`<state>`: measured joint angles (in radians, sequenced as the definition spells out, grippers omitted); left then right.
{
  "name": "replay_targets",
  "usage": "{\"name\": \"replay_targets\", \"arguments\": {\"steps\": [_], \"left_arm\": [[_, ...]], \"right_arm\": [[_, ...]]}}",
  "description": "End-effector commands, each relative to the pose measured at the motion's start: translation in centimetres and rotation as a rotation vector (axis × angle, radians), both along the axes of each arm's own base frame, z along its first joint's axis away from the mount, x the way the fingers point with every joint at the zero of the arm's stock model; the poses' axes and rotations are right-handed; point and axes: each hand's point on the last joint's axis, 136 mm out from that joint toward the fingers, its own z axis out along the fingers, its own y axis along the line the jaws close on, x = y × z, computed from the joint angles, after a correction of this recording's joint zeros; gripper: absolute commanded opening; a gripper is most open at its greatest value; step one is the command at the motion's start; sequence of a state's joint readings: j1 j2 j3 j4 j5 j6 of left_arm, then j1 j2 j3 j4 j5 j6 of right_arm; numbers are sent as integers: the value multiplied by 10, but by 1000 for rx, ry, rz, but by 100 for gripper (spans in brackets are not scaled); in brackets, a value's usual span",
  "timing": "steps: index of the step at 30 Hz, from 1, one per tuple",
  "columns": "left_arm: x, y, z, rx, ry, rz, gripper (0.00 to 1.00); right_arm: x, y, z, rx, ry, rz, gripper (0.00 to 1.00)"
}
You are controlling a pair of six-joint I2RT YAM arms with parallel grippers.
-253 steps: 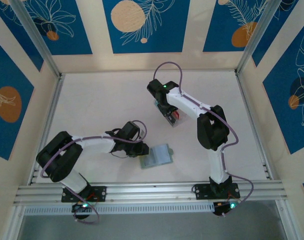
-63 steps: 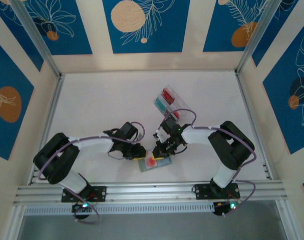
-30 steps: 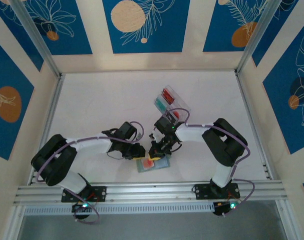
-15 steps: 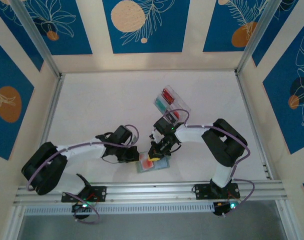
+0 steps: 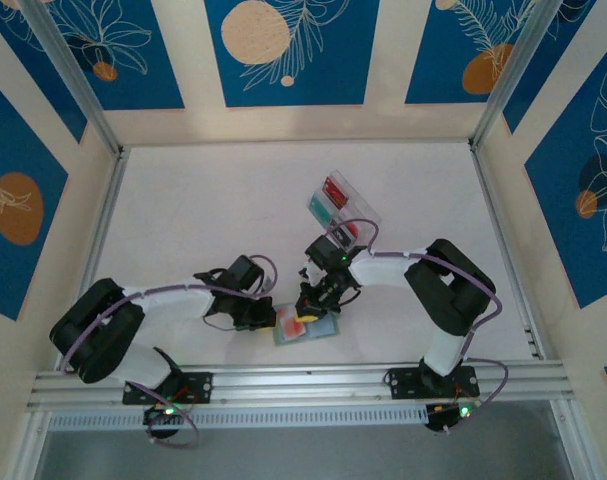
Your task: Put the credit cards into the card holder
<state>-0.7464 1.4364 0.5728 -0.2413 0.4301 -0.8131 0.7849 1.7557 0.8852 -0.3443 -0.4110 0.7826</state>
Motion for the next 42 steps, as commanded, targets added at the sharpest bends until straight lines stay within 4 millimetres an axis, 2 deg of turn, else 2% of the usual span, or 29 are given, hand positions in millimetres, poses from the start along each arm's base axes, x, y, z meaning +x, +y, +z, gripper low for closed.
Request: {"name": "replay_targets", "arguments": {"steps": [1,8,11,17,20,28,34,37,40,42], "left_arm": [[-4,-2,-13,5,9,5,8],[-4,-2,-12,8,4,9,8],[-2,-1,-12,23,0,13,8],[4,2,-5,36,-18,21,8],[7,4,-3,35,-23,26,8],[11,6,0,24,-20,39,9],[15,6,6,15,-27,42,9],[15,6,7,13,-28,39,10],[16,6,8,9,-28,35,9],[17,5,10,7,-32,38,10]], "right_arm": [[-2,-14,-19,-123,-10,-62,0],[-7,-2,-14,-118,-40,-49,0],[-8,-3,-14,-136,-54,-46,0],[-7,-22,-11,-234,-97,-39,26],[-7,-26,-7,-261,-108,-22,34],[-10,-18,12,-248,-131,38,52],[-9,-17,17,-251,-140,56,45],[1,-22,32,-262,-221,68,45],[13,-28,45,-293,-298,80,38],[20,-36,44,-344,-312,94,34]]}}
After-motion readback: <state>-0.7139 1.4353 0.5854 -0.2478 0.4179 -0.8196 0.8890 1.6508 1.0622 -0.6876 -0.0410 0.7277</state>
